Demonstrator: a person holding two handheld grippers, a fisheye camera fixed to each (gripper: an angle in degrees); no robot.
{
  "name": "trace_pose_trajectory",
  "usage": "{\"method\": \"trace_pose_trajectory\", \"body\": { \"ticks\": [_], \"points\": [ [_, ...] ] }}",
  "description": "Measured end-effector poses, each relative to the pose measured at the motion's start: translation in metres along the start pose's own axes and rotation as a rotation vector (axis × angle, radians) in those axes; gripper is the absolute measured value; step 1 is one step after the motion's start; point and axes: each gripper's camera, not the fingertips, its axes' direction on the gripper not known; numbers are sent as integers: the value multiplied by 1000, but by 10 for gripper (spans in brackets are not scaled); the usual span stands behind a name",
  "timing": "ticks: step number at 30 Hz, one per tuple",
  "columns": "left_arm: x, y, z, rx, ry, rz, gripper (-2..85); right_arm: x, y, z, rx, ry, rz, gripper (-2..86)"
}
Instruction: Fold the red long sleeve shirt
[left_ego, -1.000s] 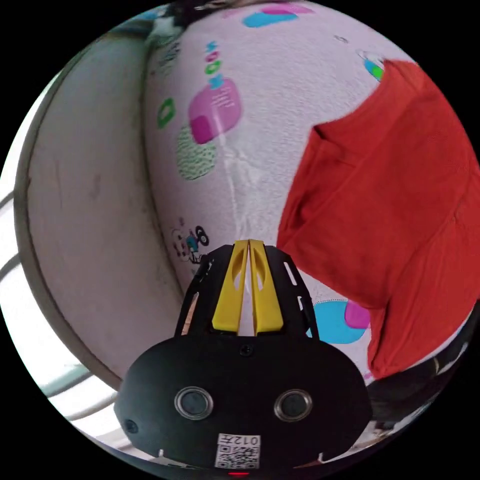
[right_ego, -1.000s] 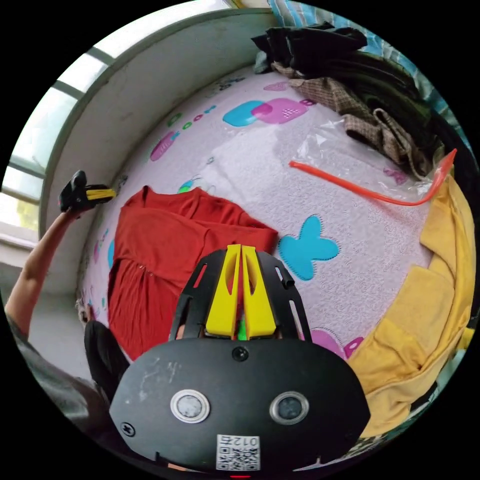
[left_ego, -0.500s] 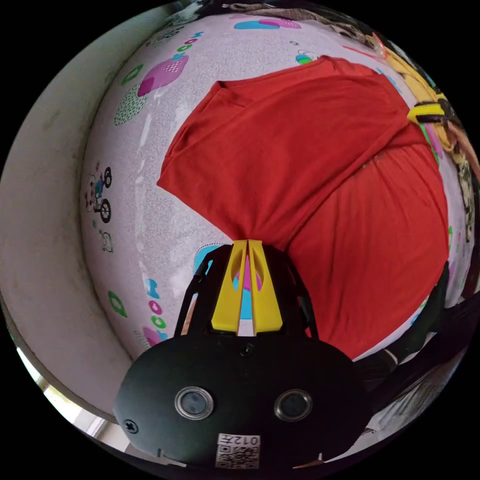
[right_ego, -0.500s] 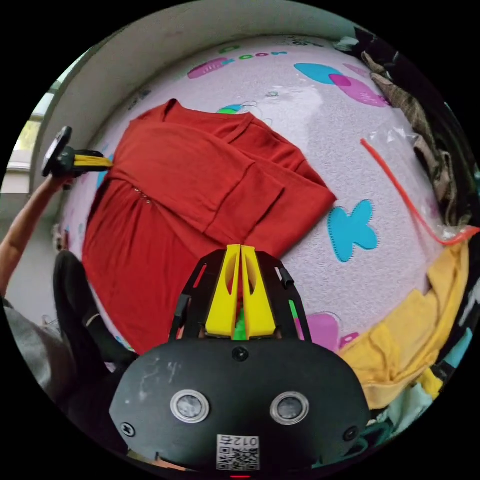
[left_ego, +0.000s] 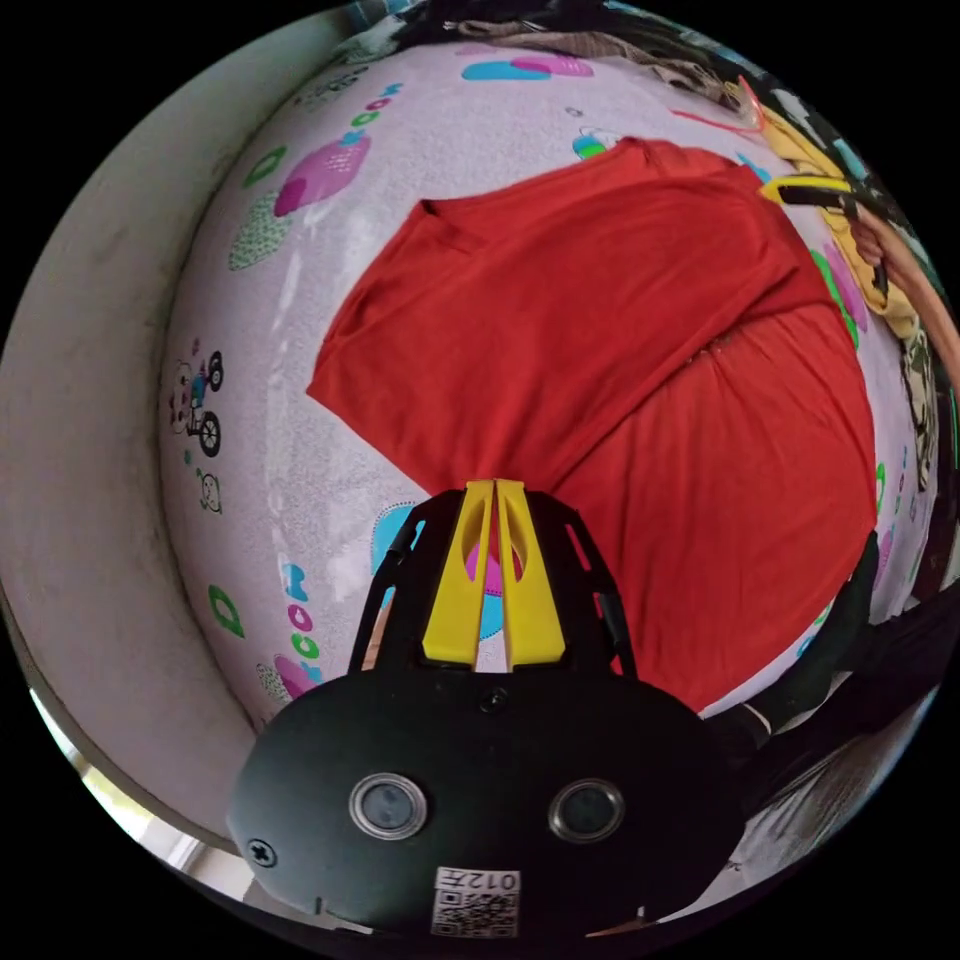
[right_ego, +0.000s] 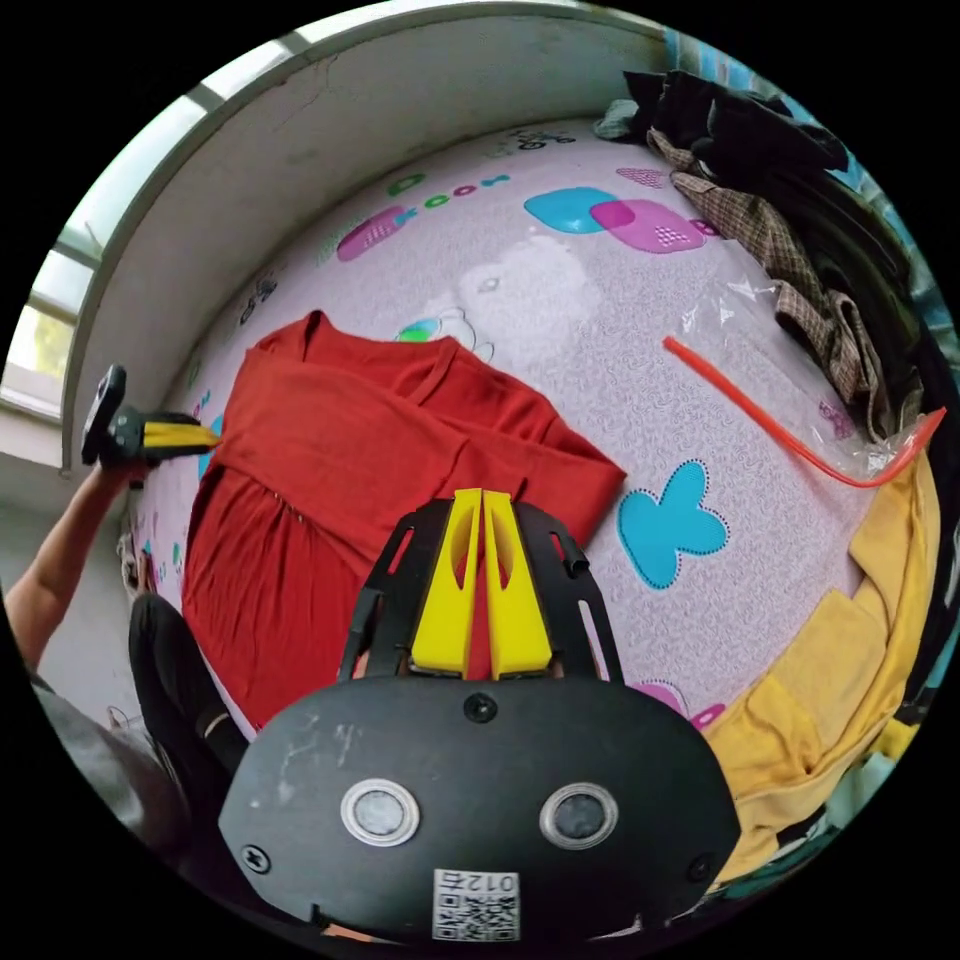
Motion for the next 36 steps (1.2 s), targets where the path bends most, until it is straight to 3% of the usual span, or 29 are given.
{"method": "trace_pose_trajectory", "body": {
  "ticks": [8, 13, 18, 22, 30, 36],
  "points": [
    [-13, 6, -11, -62, -106, 73, -2, 8, 3, 11, 9, 34, 56, -9],
    [-67, -11, -54, 128, -54, -107, -2, 26, -2, 11, 97, 8, 155, -9],
    [-103, -44, -53, 179, -33, -234, 0, 28, -8, 40, 51, 63, 182, -9],
    [-121, -61, -28, 60, -23, -256, 2, 29, -7, 48, 97, 127, 196, -9],
    [-125, -56, -30, 75, -122, -217, 5, 39, -6, 66, 134, 70, 201, -10],
    [-130, 7, -75, 325, -51, -276, 6, 32, 23, 48, 240, 73, 163, -9]
  ]
}}
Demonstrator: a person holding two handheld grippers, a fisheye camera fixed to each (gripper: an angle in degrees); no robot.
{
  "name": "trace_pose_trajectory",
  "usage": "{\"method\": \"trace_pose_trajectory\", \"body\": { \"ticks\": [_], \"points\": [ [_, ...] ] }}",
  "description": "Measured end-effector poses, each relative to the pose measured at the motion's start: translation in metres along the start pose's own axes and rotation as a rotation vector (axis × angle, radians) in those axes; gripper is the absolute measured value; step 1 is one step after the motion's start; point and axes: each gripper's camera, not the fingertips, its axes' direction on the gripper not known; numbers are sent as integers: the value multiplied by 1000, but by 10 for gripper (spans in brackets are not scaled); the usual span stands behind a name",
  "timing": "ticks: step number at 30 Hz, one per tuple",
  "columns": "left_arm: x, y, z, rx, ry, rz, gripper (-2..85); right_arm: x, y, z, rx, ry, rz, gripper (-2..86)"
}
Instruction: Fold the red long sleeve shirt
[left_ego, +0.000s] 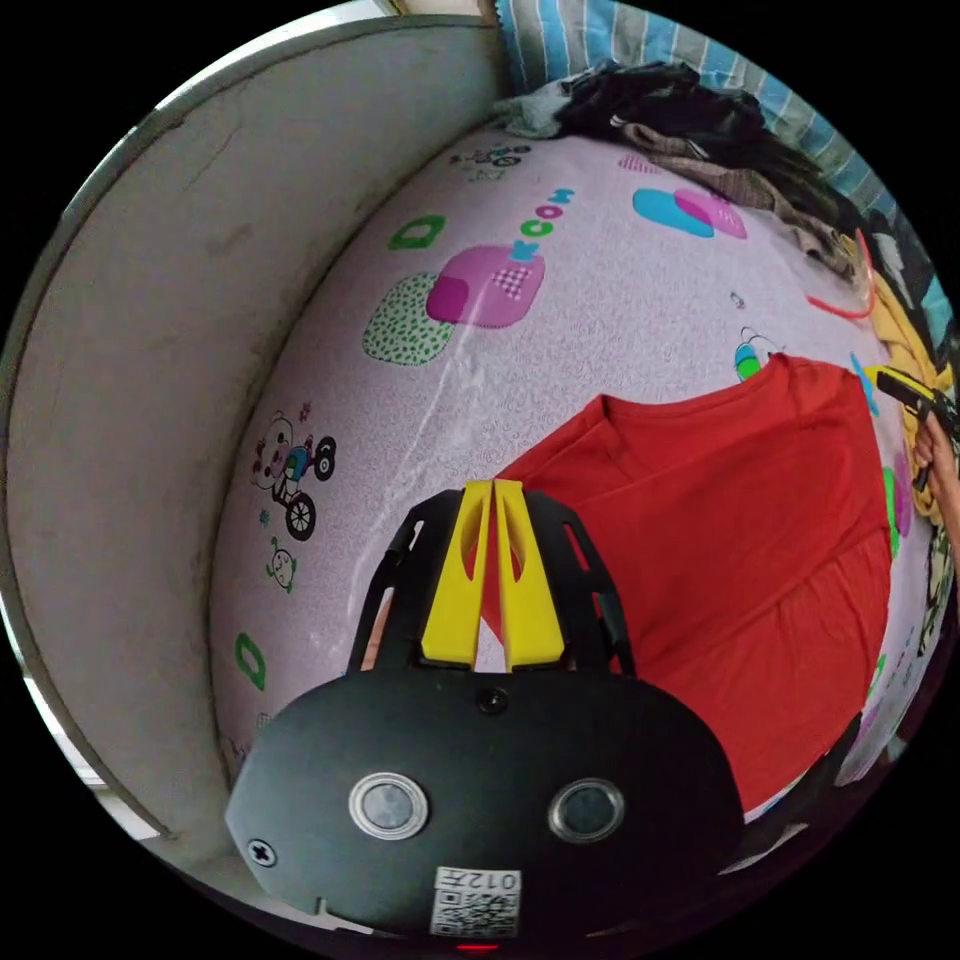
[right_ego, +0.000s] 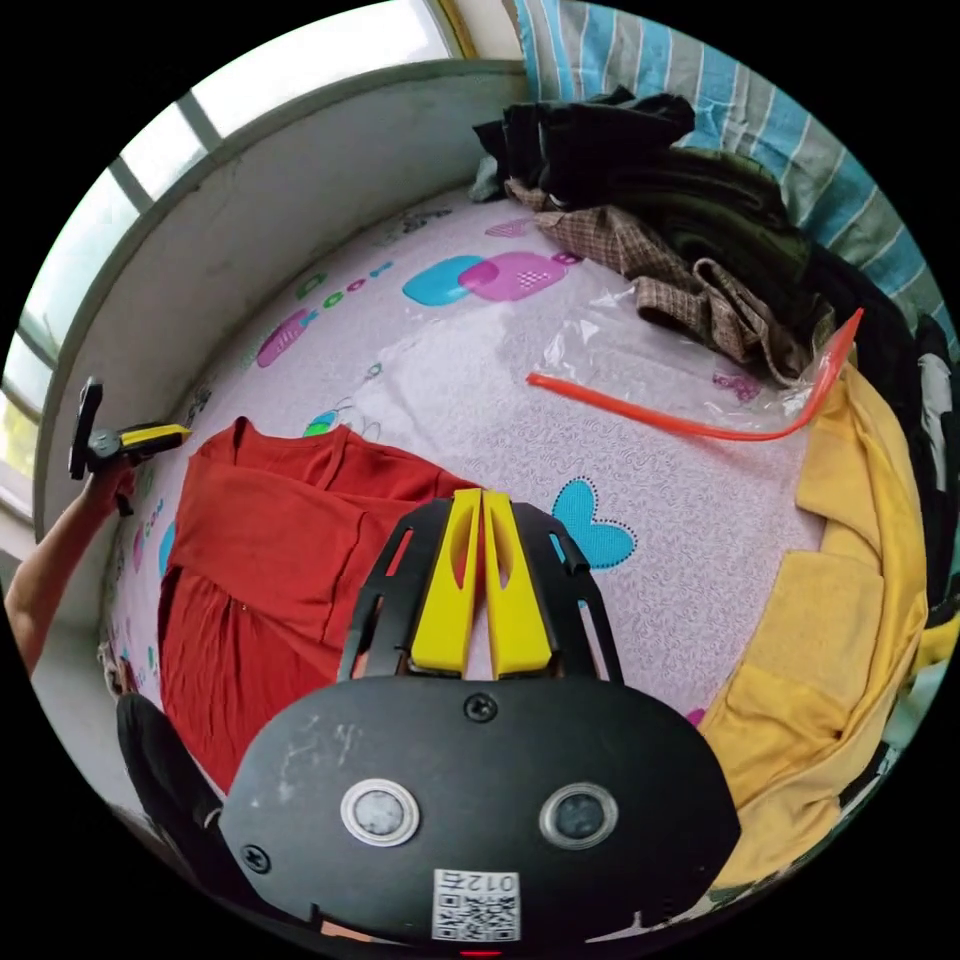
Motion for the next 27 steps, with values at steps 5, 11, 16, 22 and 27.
{"method": "trace_pose_trajectory", "body": {
  "ticks": [5, 11, 16, 22, 27],
  "points": [
    [22, 73, -28, -28, 127, 174, 7, -13, 45, -10, -200, -147, -68, -9],
    [39, 186, -38, -150, 247, 260, 8, -52, 114, -9, -465, -170, -118, -8],
    [45, 260, -25, -275, 287, 274, 7, -84, 159, 1, -590, -80, -195, -8],
    [51, 293, -6, -420, 236, 323, 6, -107, 196, 32, -724, -71, -244, -9],
    [47, 303, 1, -463, 205, 325, 4, -122, 204, 57, -760, 11, -383, -9]
  ]
}}
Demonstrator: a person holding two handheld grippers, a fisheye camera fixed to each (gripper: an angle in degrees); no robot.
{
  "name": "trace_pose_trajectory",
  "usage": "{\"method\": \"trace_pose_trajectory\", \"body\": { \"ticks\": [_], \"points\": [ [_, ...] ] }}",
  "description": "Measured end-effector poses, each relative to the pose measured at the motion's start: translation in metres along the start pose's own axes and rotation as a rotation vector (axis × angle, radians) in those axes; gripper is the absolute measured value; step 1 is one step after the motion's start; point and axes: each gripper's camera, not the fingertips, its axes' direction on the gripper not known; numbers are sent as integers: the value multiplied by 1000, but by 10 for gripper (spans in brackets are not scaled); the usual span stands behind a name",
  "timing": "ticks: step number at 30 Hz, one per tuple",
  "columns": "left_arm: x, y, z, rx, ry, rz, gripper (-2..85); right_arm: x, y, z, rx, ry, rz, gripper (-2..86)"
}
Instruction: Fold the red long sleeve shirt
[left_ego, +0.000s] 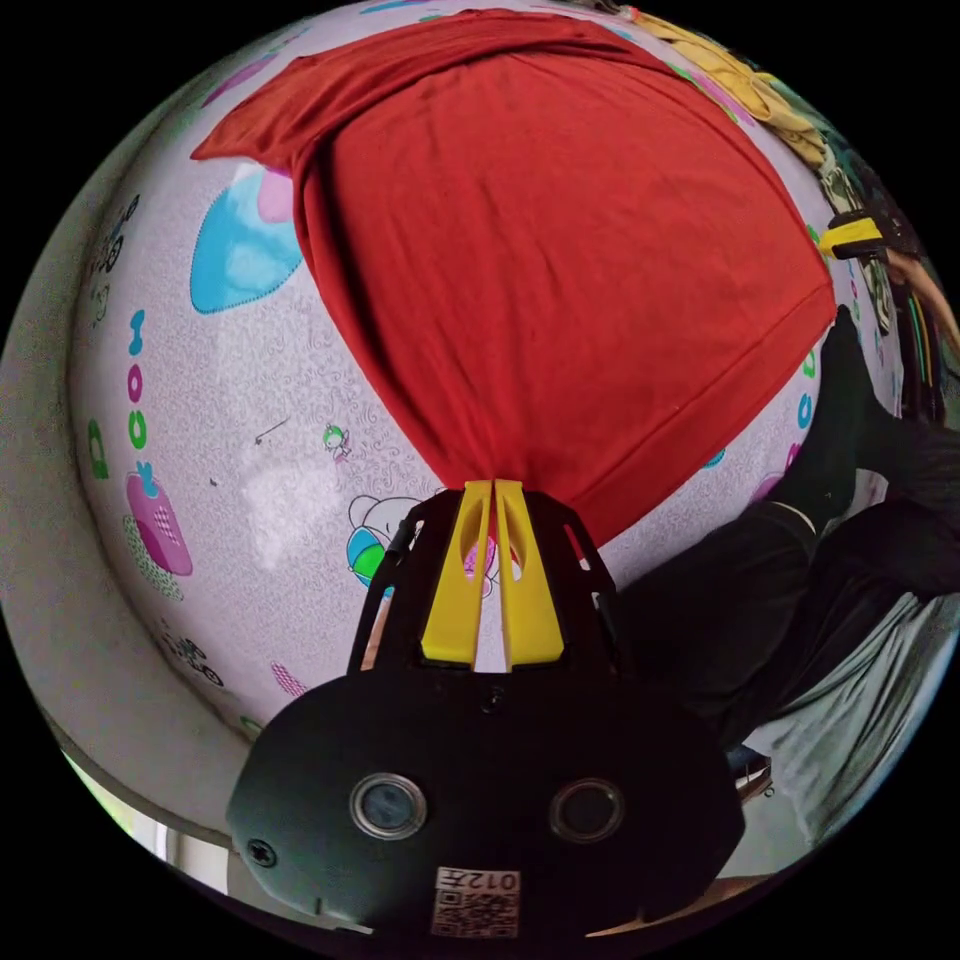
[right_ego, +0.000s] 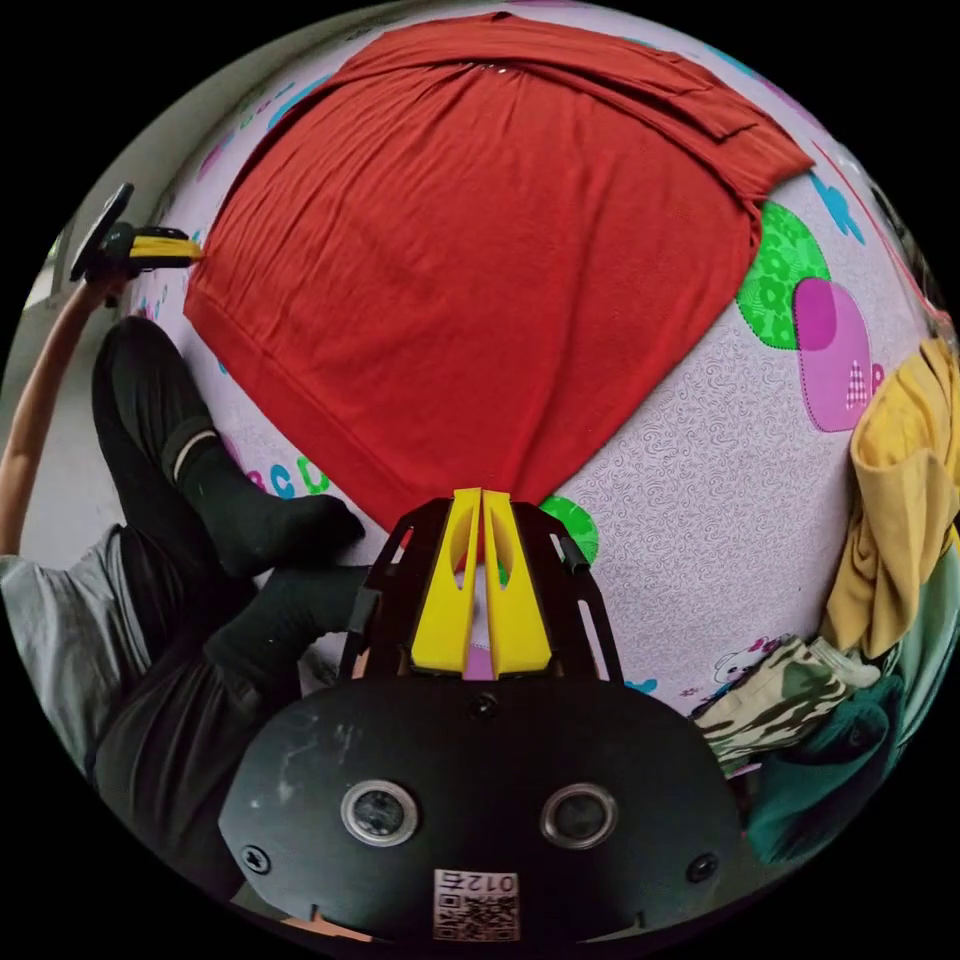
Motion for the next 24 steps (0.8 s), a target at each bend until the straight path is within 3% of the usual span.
{"method": "trace_pose_trajectory", "body": {
  "ticks": [11, 16, 24],
  "points": [
    [-29, 9, -13, 24, 25, -76, 1, 20, -16, 29, 50, 8, 22, -9],
    [-53, 19, -20, 8, 237, -113, 10, 36, -3, 40, 56, -154, 103, 2],
    [-57, 10, 3, -132, 336, -91, 40, 55, 6, 83, 29, -304, 203, 60]
  ]
}}
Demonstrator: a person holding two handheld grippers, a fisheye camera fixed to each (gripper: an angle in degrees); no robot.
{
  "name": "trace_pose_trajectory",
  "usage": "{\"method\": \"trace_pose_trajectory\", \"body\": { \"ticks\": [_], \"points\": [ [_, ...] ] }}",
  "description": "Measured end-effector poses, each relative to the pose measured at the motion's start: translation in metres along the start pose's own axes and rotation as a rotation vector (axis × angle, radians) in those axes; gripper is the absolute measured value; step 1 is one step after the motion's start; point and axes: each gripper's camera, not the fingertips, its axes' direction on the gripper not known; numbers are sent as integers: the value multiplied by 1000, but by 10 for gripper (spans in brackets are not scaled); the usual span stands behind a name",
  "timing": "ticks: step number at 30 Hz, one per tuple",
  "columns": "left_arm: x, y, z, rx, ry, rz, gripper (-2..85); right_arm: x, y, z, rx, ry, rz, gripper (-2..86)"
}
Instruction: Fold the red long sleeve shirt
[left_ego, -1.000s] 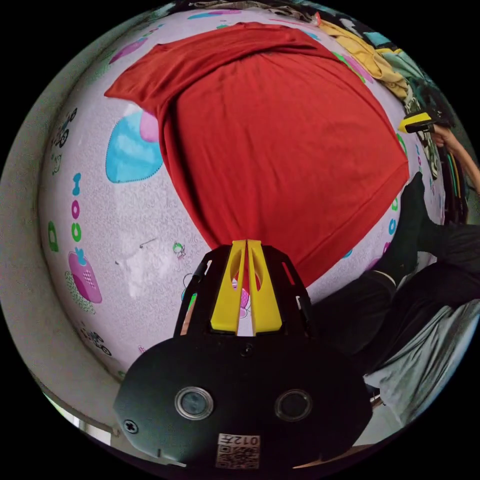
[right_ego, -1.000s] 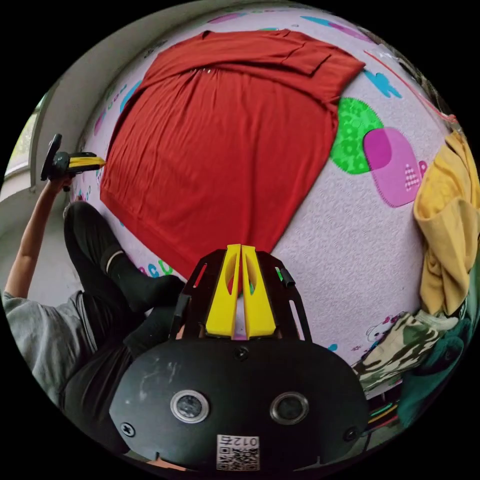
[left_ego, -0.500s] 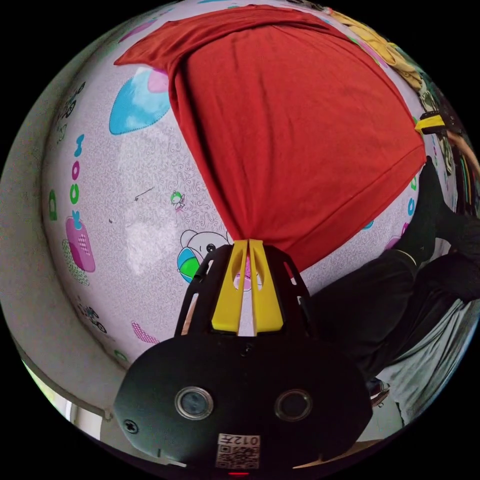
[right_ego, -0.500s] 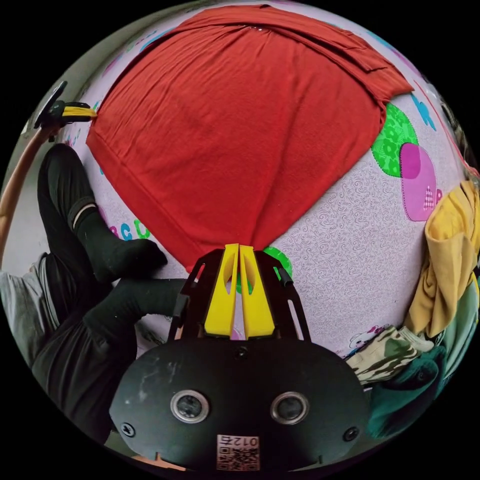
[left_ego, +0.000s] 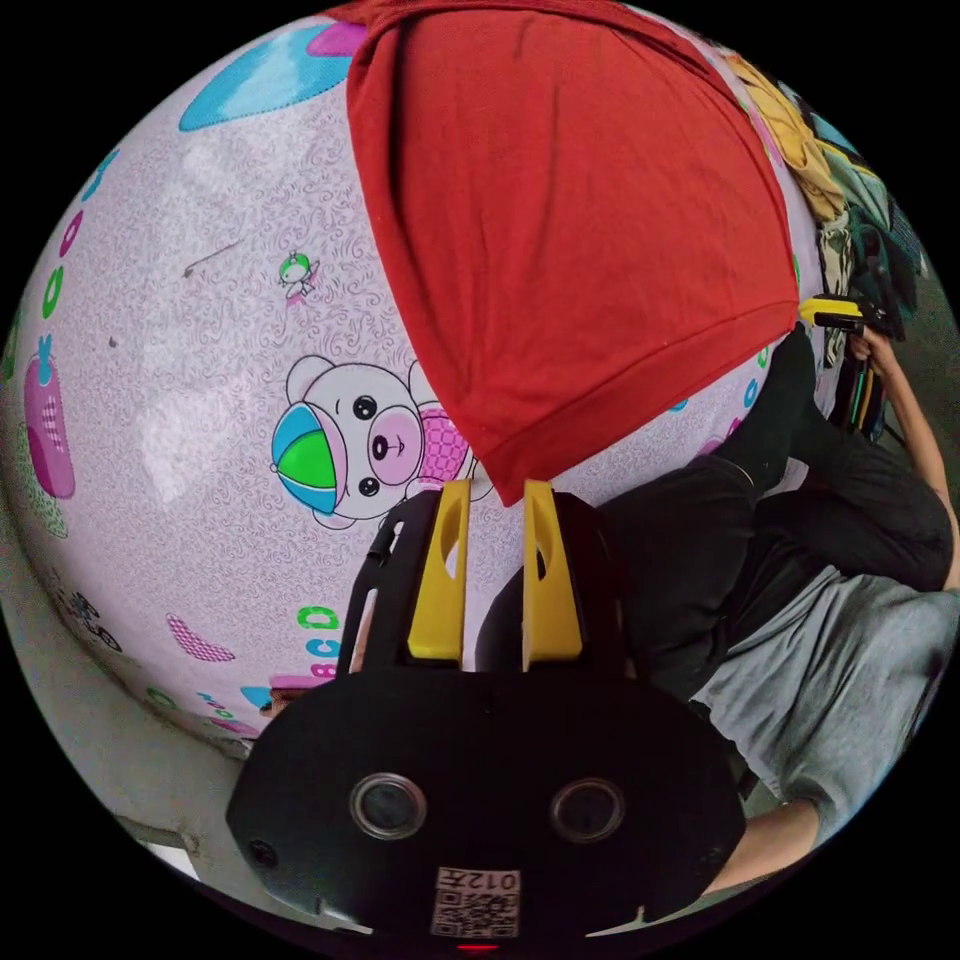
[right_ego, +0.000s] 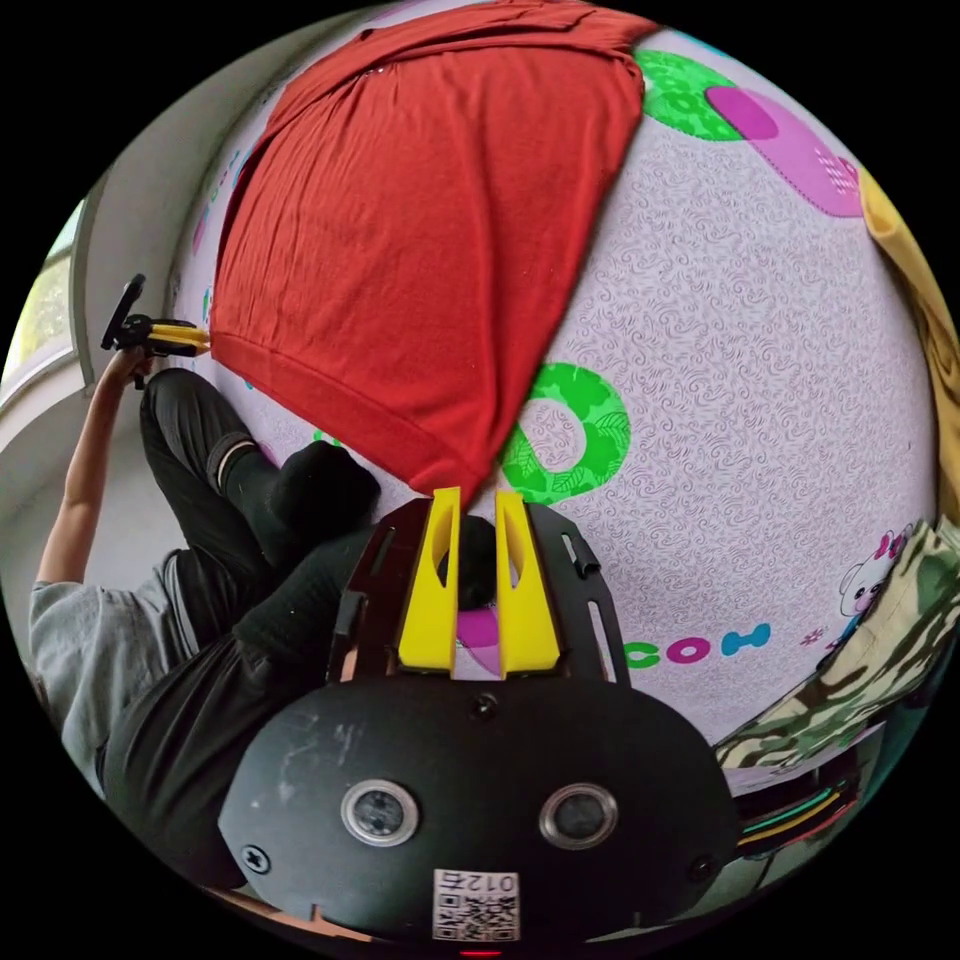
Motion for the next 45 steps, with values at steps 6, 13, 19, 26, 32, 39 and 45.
{"method": "trace_pose_trajectory", "body": {
  "ticks": [6, 13, 19, 26, 32, 39, 45],
  "points": [
    [3, 1, -3, 12, 19, -24, 43, 0, -5, 24, 9, 23, 12, 58],
    [35, -1, 0, -10, -166, 0, 42, -3, -5, 49, 37, 106, 41, 46],
    [39, 3, 2, -12, -168, 2, 39, -6, -2, 69, 67, 119, 43, 24],
    [46, 12, 5, -19, -192, 20, 40, 14, 11, 97, 70, 58, 78, 22],
    [53, 23, 10, -33, -248, 44, 34, 13, 23, 127, 80, 132, 59, 21],
    [52, 46, 17, -37, -251, 79, 5, 7, 41, 159, 88, 277, -49, 1],
    [13, 99, 4, 85, -111, 8, -1, 57, 79, 155, 212, 82, 26, -9]
  ]
}}
